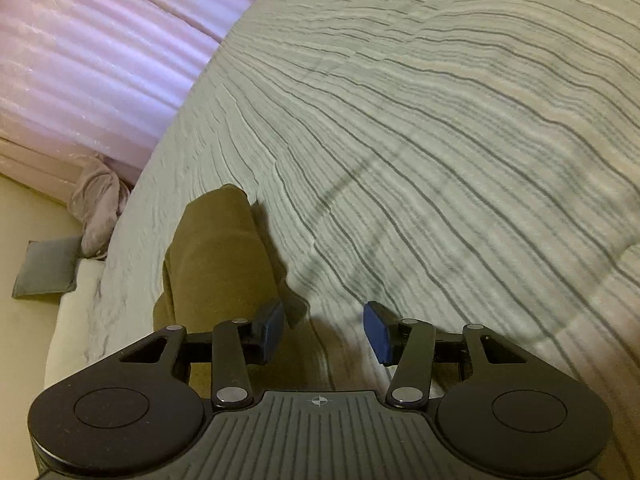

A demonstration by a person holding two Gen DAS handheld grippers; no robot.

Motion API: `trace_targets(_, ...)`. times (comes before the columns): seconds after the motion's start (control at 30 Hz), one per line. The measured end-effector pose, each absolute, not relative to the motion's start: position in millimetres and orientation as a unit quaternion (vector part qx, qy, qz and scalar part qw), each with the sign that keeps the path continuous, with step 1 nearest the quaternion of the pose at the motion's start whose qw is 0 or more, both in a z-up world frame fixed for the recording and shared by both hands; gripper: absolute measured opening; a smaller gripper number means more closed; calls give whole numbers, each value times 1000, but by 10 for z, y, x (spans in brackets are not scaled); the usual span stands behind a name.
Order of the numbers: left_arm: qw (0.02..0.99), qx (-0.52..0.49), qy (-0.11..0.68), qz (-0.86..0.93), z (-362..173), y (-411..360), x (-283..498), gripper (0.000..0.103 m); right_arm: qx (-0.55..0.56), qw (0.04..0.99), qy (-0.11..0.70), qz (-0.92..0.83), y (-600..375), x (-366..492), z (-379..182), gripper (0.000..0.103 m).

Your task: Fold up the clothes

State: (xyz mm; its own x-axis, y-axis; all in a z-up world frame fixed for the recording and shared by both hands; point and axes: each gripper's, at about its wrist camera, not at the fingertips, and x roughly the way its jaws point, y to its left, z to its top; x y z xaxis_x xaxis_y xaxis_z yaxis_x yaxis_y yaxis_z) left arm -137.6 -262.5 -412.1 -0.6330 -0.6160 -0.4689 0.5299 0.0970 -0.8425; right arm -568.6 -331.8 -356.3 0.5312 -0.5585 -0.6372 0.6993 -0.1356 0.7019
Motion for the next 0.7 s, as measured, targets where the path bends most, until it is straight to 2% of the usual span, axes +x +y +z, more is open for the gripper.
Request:
trace_targets(0.07,432,-42,577,-692,-3996,-2569,-1313,10,572,669,67,-469,-3285,-5643,-3499,45)
trace_targets(0.27,474,-70,514,-712,-3666,-2263,-738,9,499,740,117,-435,-3203,-5160,-3234,45)
trace_targets(0.4,490,-81,533,-686,-3865,-2100,-457,9,437,768,162,-440,-3124,-4779,-3134,45)
trace_targets(0.6,493,-89,522,-690,-3922,-2037,-356,10,401,780,185,-443,-3049,-4579,-3126,45)
trace_targets(0.7,505,-72,538,-671,-4122,-2120,-331,10,382,782,202,-449,-3058,-4485,-3220,45)
